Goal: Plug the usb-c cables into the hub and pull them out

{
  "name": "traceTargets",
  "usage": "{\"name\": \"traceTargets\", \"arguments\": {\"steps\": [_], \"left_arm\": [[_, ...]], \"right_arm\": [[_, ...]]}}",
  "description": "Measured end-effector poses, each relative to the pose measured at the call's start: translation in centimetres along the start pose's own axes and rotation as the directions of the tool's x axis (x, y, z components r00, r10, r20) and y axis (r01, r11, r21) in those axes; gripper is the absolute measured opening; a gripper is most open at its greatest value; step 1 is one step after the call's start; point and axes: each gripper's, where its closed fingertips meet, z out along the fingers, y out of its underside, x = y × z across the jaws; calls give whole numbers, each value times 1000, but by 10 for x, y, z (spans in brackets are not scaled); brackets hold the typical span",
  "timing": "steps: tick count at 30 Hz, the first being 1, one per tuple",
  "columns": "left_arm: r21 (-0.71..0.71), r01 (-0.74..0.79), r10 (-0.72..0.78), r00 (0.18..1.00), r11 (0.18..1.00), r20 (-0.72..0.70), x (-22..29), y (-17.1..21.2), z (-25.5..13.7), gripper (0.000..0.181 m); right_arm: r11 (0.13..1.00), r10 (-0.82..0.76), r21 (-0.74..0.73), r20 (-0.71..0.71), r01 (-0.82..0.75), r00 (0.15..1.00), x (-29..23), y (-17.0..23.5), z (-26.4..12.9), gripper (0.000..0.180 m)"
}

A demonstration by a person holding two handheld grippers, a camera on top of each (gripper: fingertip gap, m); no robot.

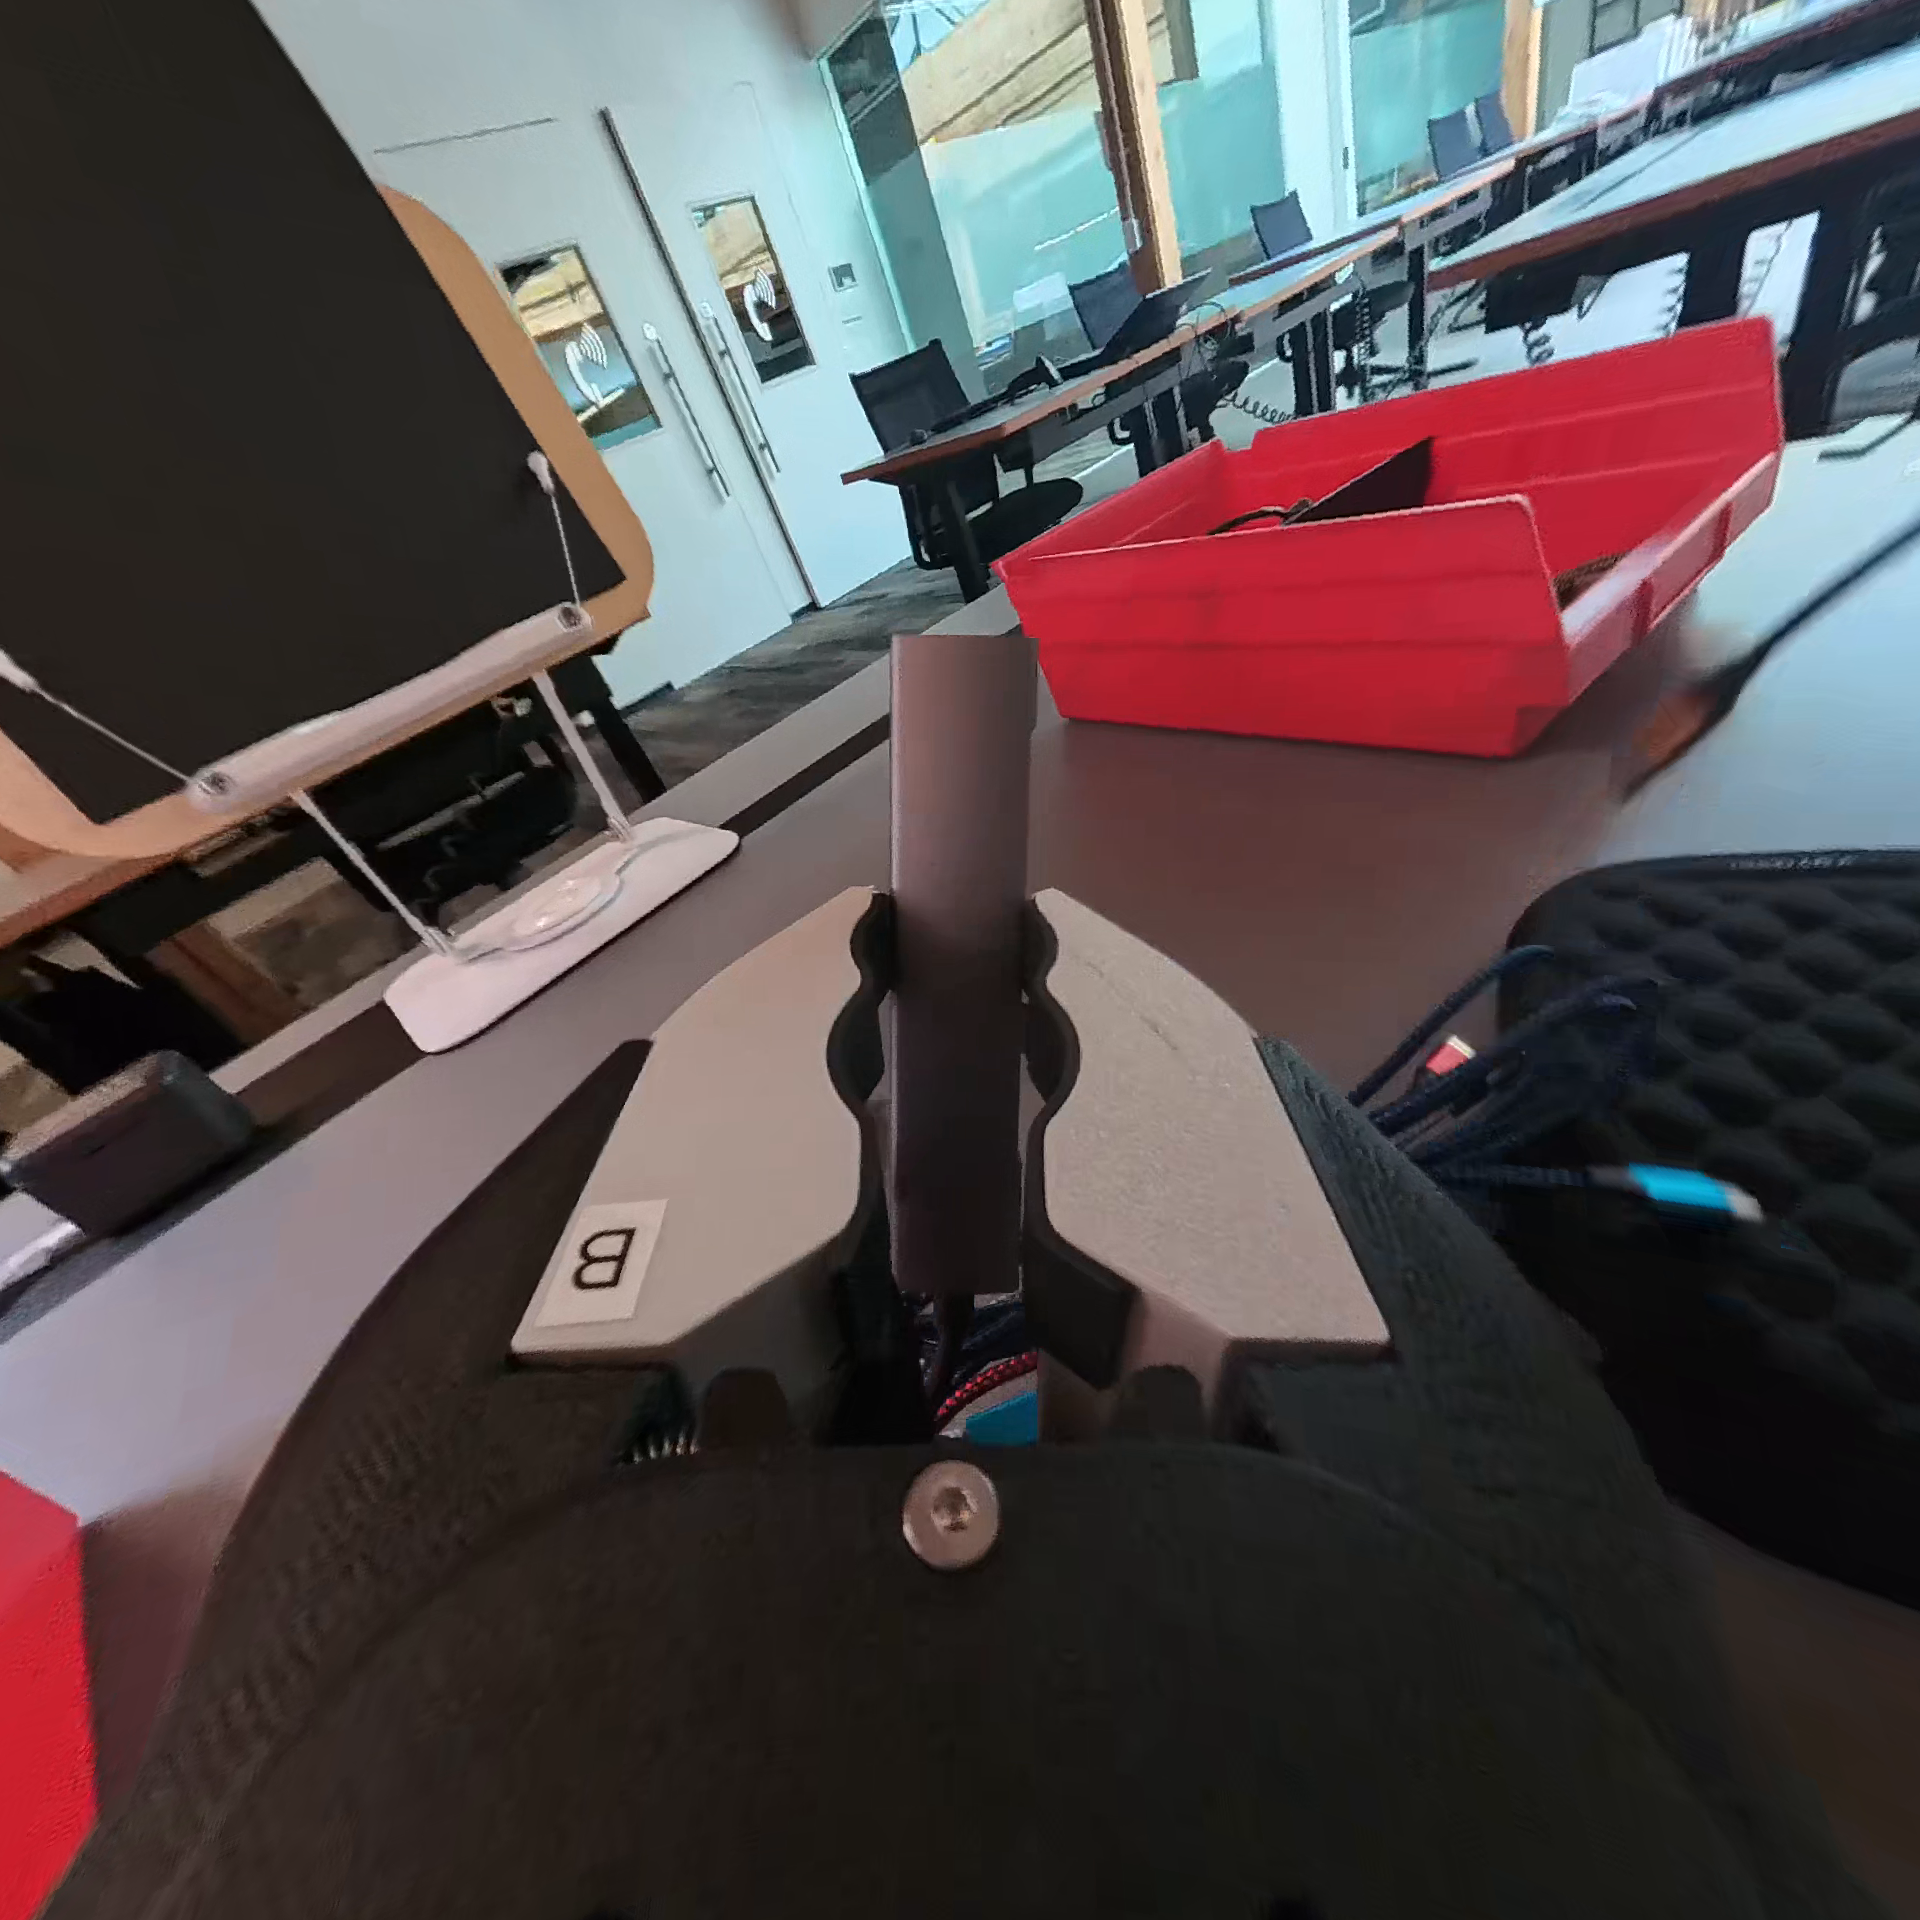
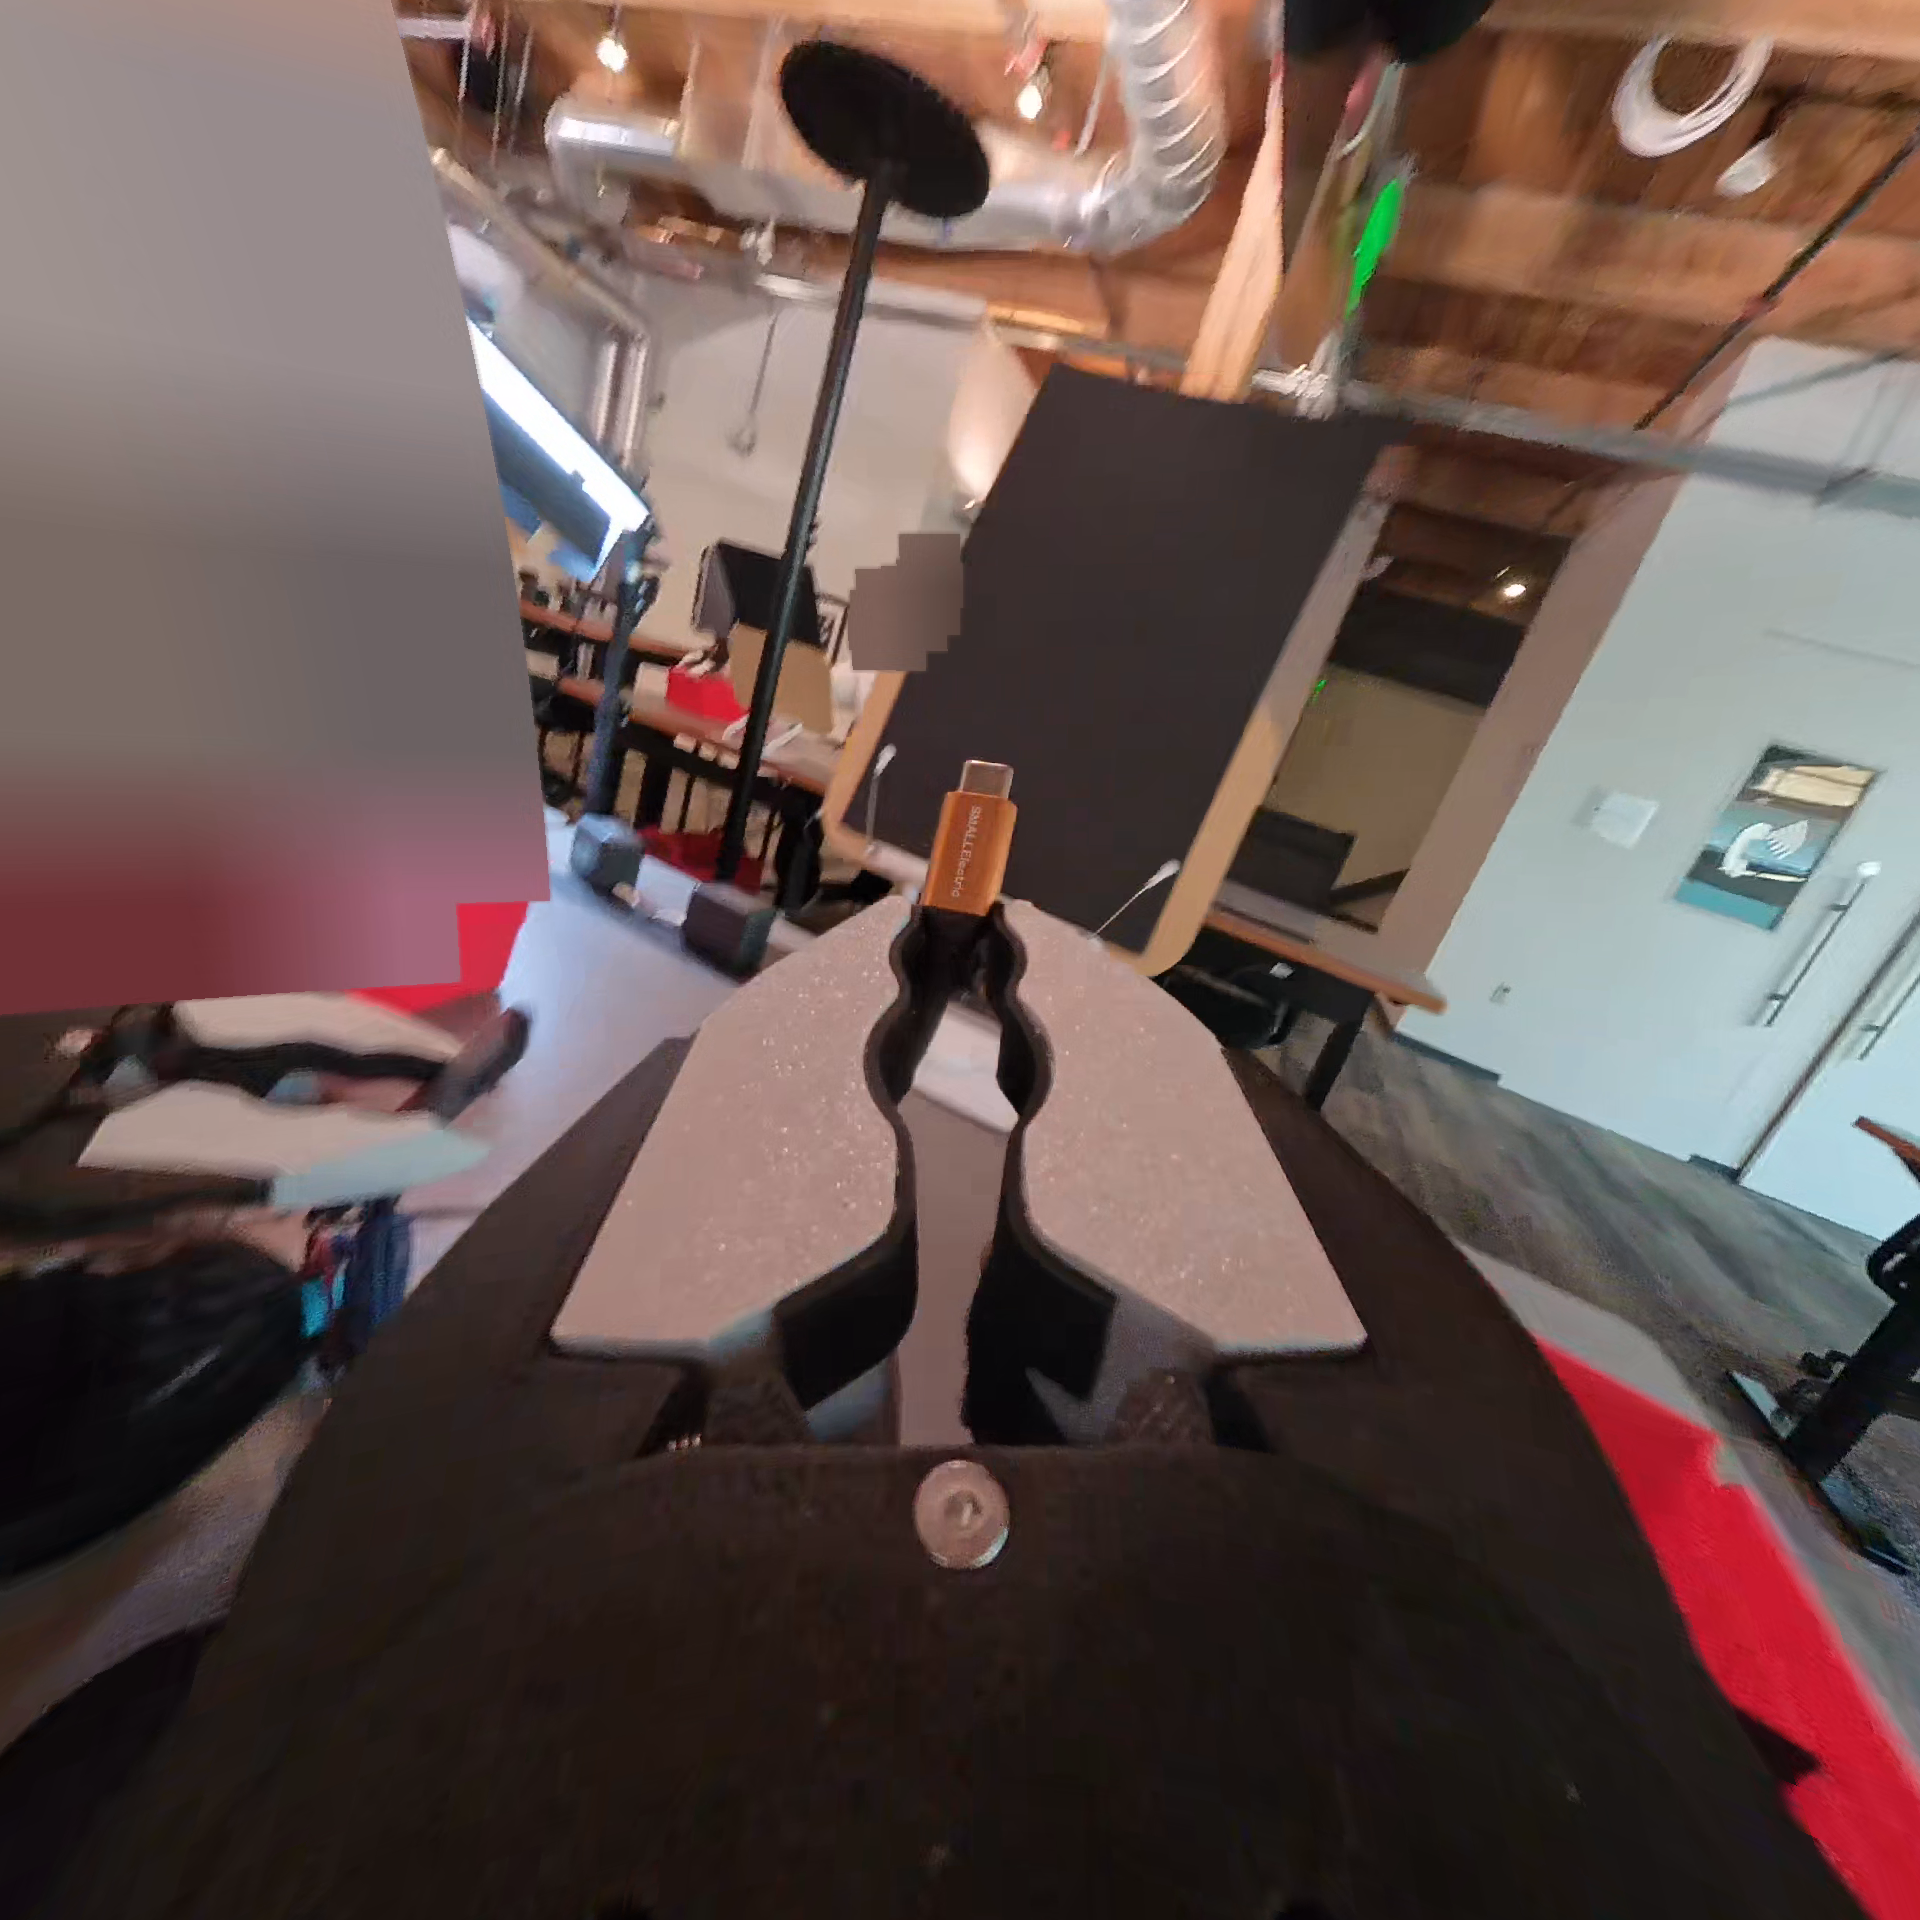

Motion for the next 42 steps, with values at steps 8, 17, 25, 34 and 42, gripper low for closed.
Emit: {"name": "traceTargets", "arguments": {"steps": [8, 17, 25, 34, 42], "left_arm": [[-13, -5, 4, 1000, 1000, -15, 1, 5, 1, 24], [-20, 4, -5, 1000, 1000, -16, 1, 7, 1, 24], [-24, -5, 5, 1000, 1000, -19, 2, 8, 2, 24], [-24, -11, 11, 1000, 1000, -22, 3, 8, 2, 24], [-27, -2, 1, 1000, 1000, -22, 3, 9, 3, 24]], "right_arm": [[997, 29, 70, -174, -17, 984, 111, -54, 1, 10], [998, -62, -58, -550, 36, 833, 228, 32, -4, 11], [949, -38, -279, -567, -148, 823, 214, 166, -11, 12], [643, -164, -711, -491, -285, 855, 201, 253, -58, 13], [511, -53, -775, -460, -372, 886, 185, 267, -57, 52]]}}
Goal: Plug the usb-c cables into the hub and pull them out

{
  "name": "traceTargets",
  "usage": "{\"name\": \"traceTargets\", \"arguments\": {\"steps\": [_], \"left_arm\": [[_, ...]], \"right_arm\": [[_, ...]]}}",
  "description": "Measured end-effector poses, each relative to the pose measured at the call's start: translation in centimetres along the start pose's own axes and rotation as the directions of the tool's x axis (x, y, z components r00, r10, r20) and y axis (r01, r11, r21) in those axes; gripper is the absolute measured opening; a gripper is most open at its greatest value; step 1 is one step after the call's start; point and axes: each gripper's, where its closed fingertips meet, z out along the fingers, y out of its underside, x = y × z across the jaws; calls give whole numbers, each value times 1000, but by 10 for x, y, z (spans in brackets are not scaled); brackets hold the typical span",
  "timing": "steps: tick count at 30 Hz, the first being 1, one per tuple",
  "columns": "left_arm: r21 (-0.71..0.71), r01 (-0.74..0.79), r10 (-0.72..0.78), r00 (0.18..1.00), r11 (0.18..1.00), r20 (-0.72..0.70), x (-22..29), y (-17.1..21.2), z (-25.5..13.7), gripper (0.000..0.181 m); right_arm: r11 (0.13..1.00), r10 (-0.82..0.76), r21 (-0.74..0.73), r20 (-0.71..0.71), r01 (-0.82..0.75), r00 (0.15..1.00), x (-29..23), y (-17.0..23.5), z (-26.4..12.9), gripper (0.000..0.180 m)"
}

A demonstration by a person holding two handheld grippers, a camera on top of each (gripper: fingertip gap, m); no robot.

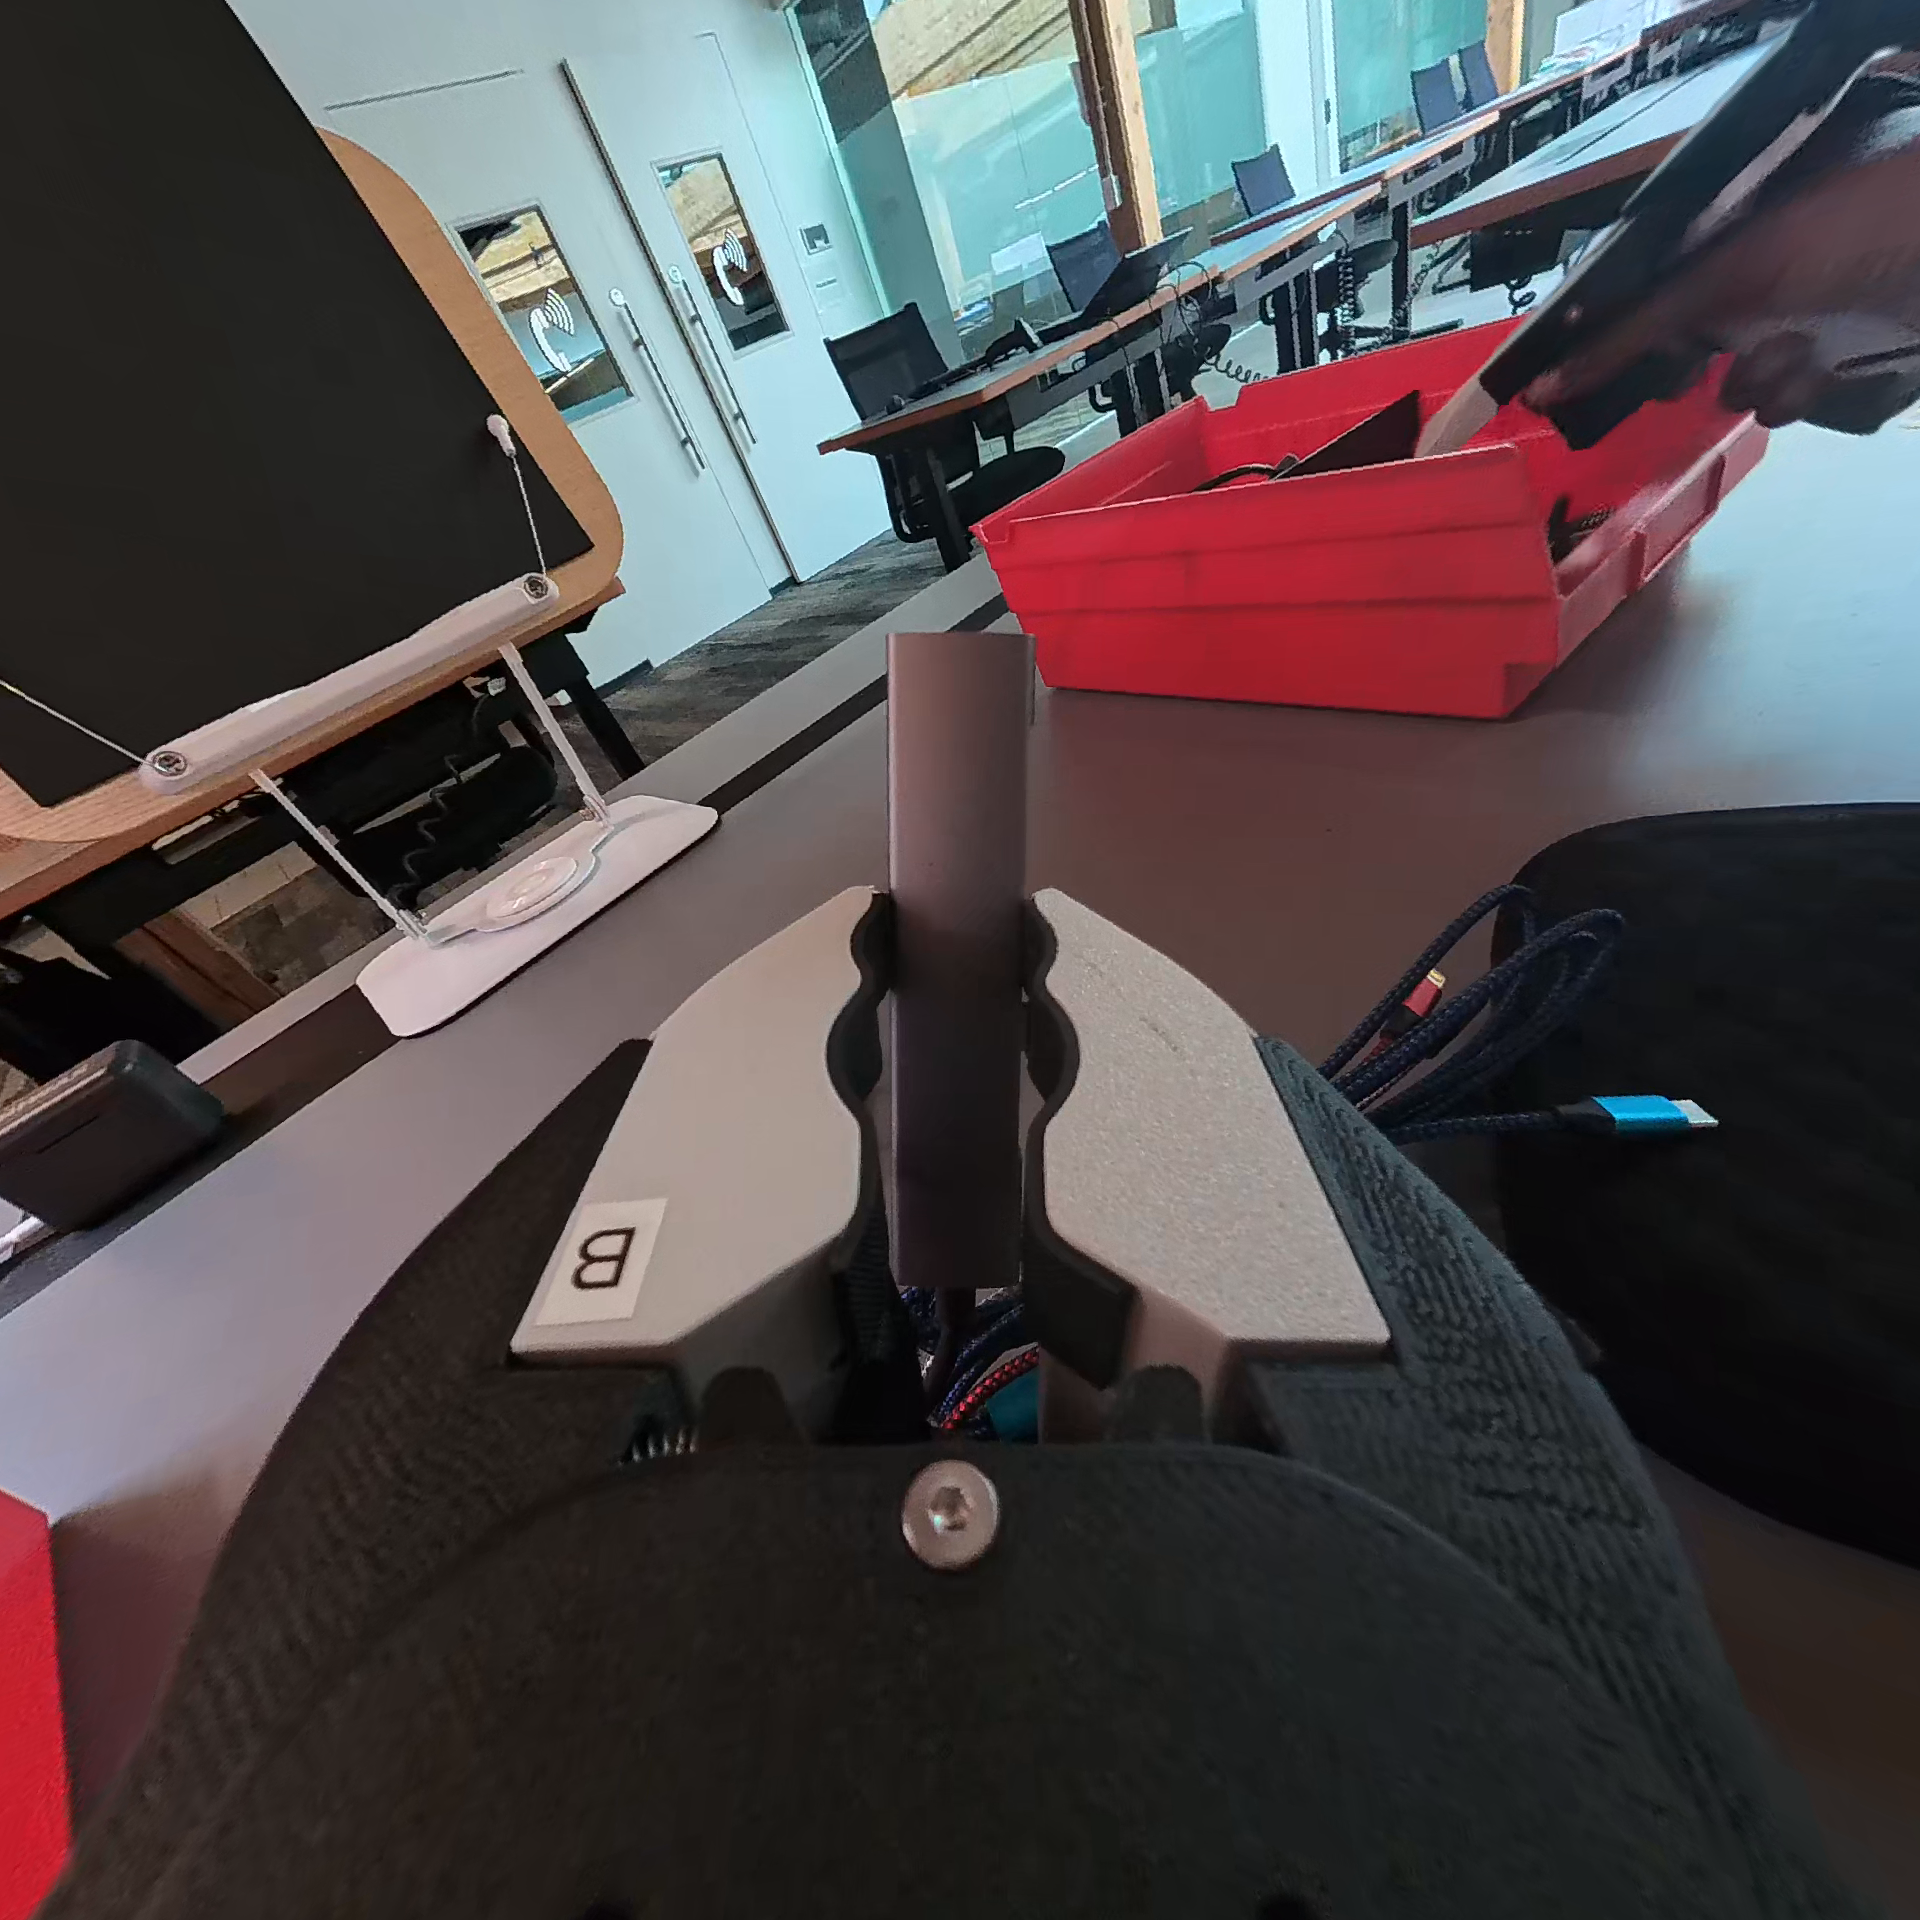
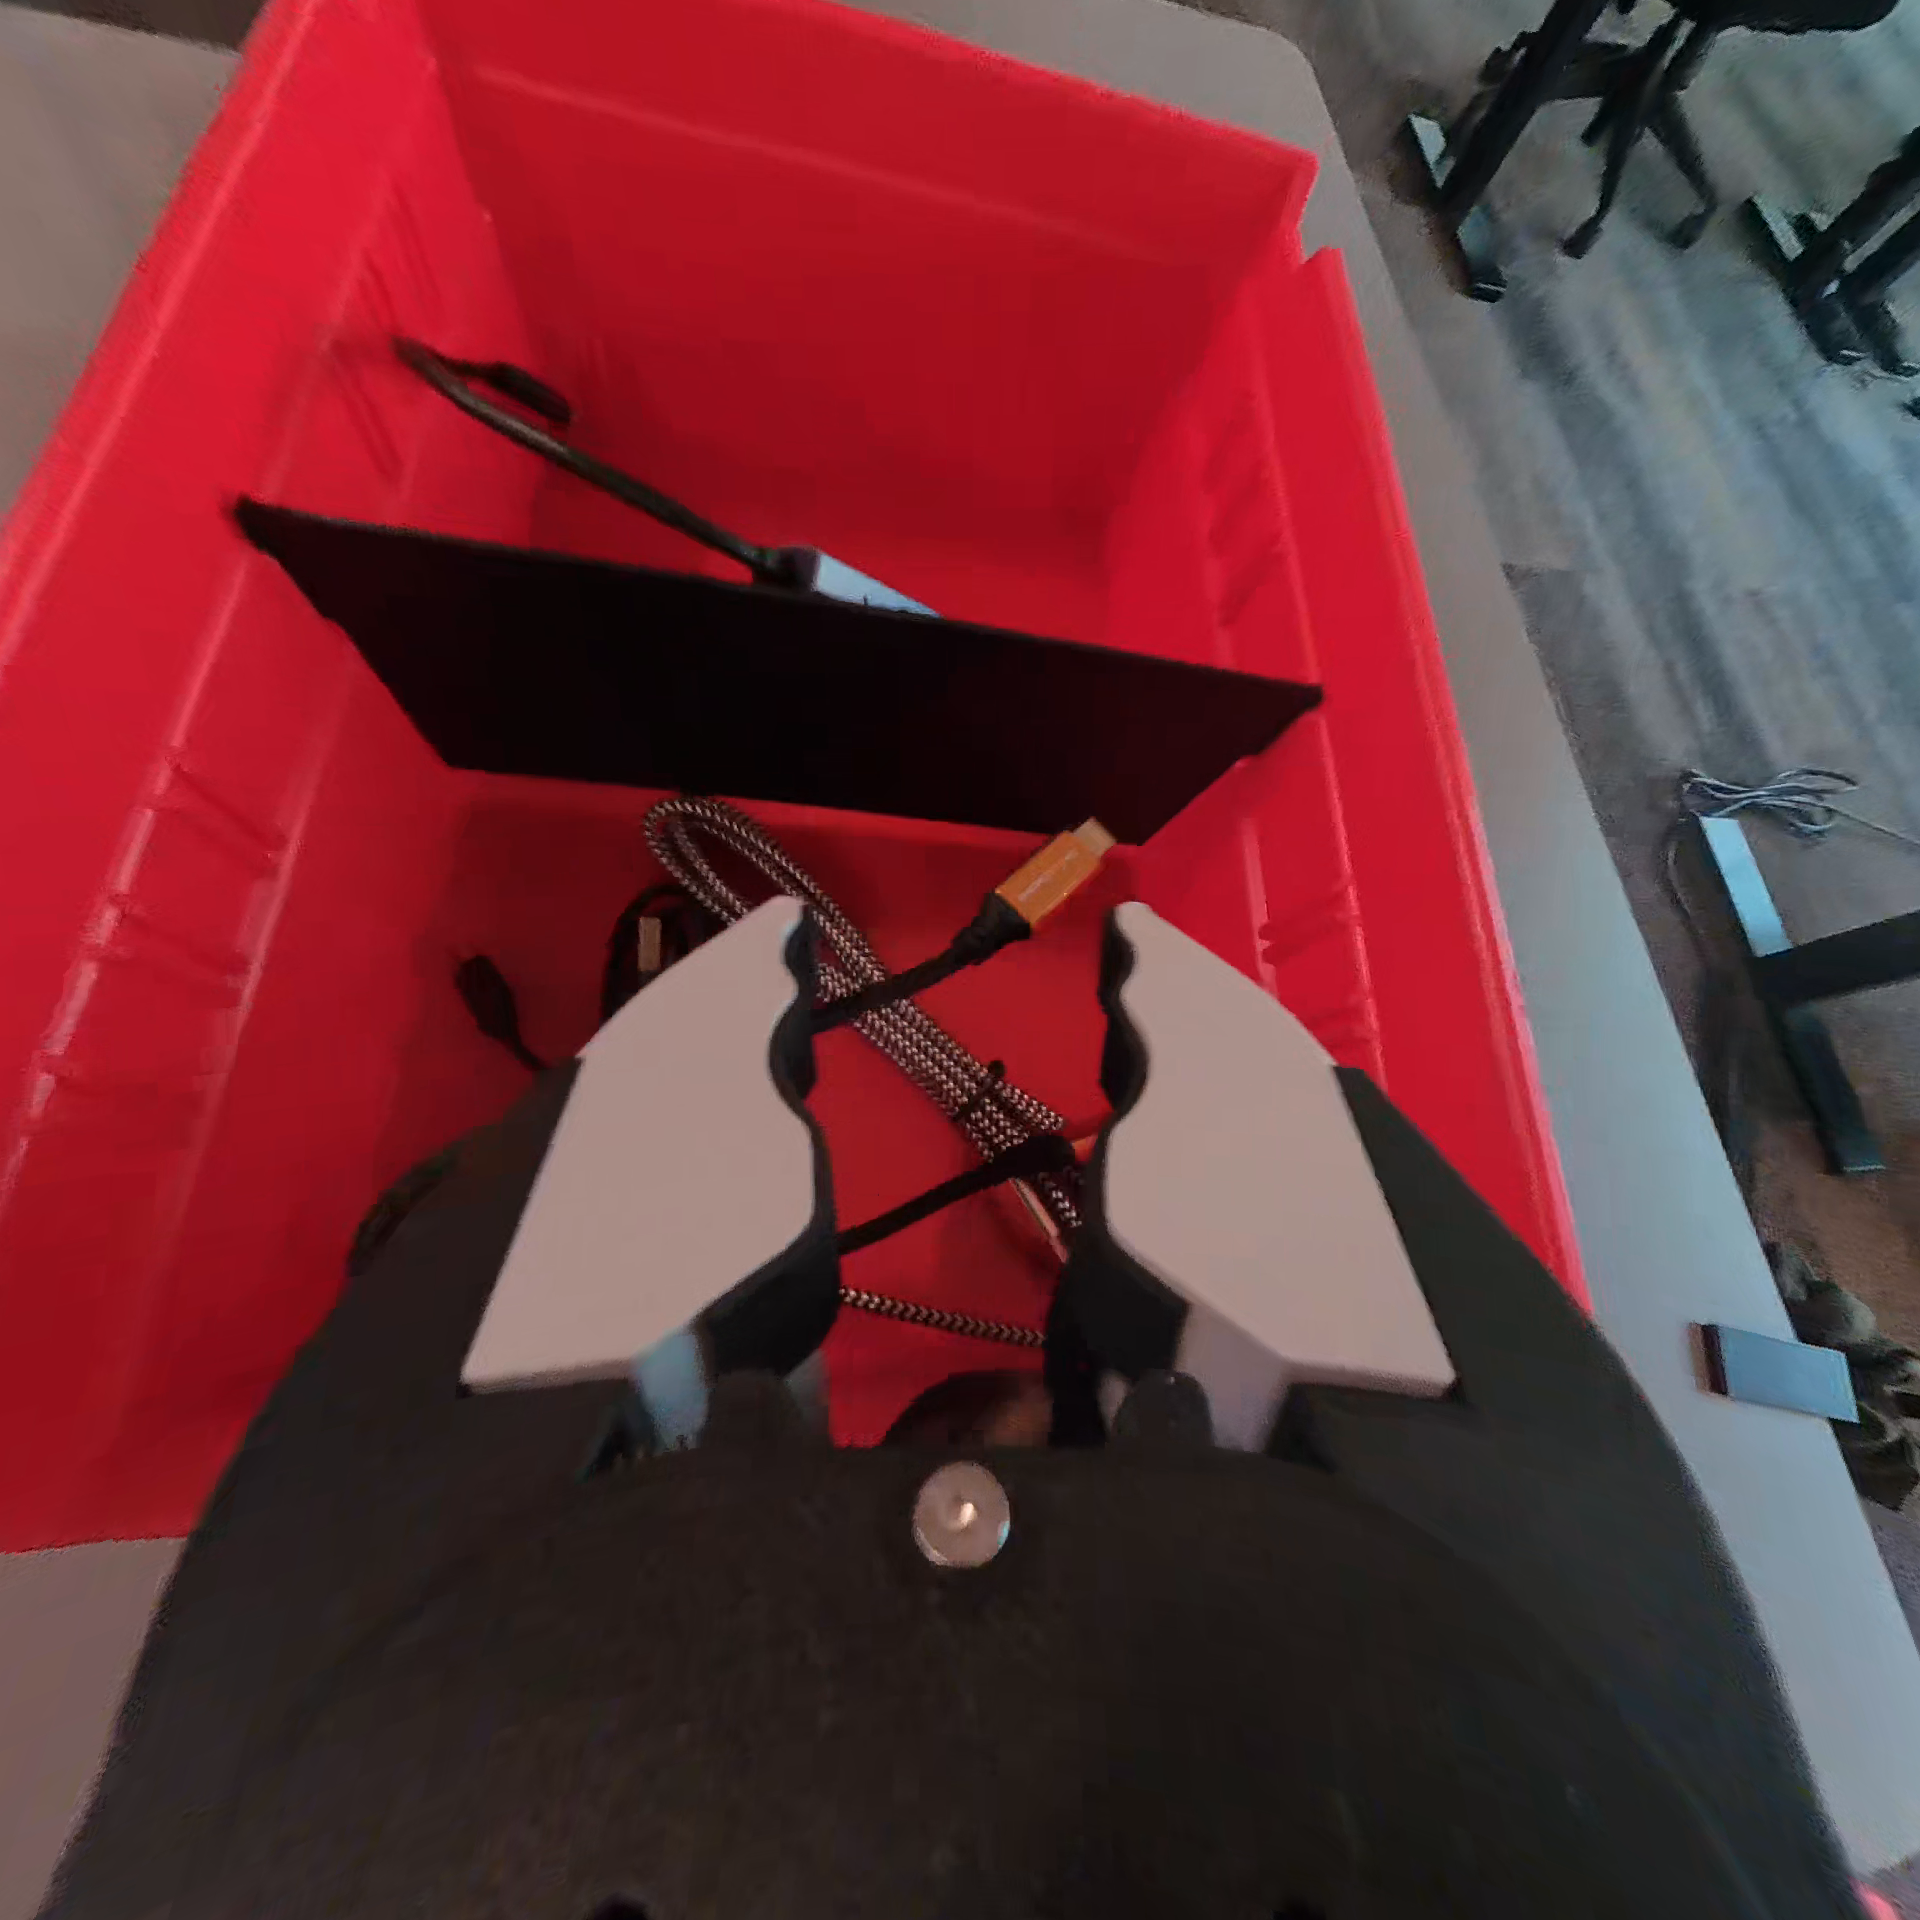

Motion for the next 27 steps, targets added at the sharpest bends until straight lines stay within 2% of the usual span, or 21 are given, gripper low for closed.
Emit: {"name": "traceTargets", "arguments": {"steps": [2, 5, 7, 10, 12, 14, 16, 18, 20, 22, 23, 24, 27], "left_arm": [[0, 6, -6, 1000, 1000, 1, -1, 0, 0, 24], [-2, 20, -20, 1000, 1000, -1, -2, 1, 0, 24], [-5, 32, -32, 1000, 999, -1, -2, 2, 0, 24], [-16, 67, -67, 998, 998, 0, -4, 4, 1, 24], [-34, 96, -95, 995, 995, 10, -7, 7, 1, 24], [-49, 127, -127, 992, 991, 19, -10, 11, 1, 24], [-63, 160, -158, 987, 985, 25, -13, 14, 1, 24], [-63, 185, -184, 983, 981, 12, -13, 14, 0, 24], [-62, 200, -200, 980, 978, 2, -12, 14, 0, 24], [-63, 208, -208, 978, 976, -5, -12, 14, 0, 24], [-64, 209, -210, 978, 976, 1, -13, 15, 0, 24], [-56, 214, -214, 977, 975, 0, -14, 14, 0, 24], [17, 258, -257, 965, 966, -43, -14, 3, -3, 29]], "right_arm": [[999, 22, 40, -10, -21, 1000, 3, -9, -6, 66], [984, 38, 175, -56, -28, 998, 6, -32, -26, 72], [953, 5, 304, -15, 0, 1000, -14, -53, -49, 74], [864, -146, 504, 241, 5, 959, -96, -79, -100, 70], [813, -317, 582, 422, 15, 849, -172, -77, -139, 64], [768, -505, 633, 499, 102, 705, -247, -55, -168, 63], [703, -650, 672, 477, 230, 592, -307, -25, -180, 57], [632, -738, 686, 391, 361, 550, -346, -4, -173, 52], [560, -786, 702, 284, 440, 549, -367, 2, -159, 44], [543, -792, 700, 244, 464, 560, -381, 4, -149, 26], [534, -791, 702, 217, 471, 572, -383, 2, -145, 11], [522, -786, 709, 183, 474, 591, -381, -2, -143, 5], [549, -752, 707, 186, 445, 633, -370, -8, -139, 4]]}}
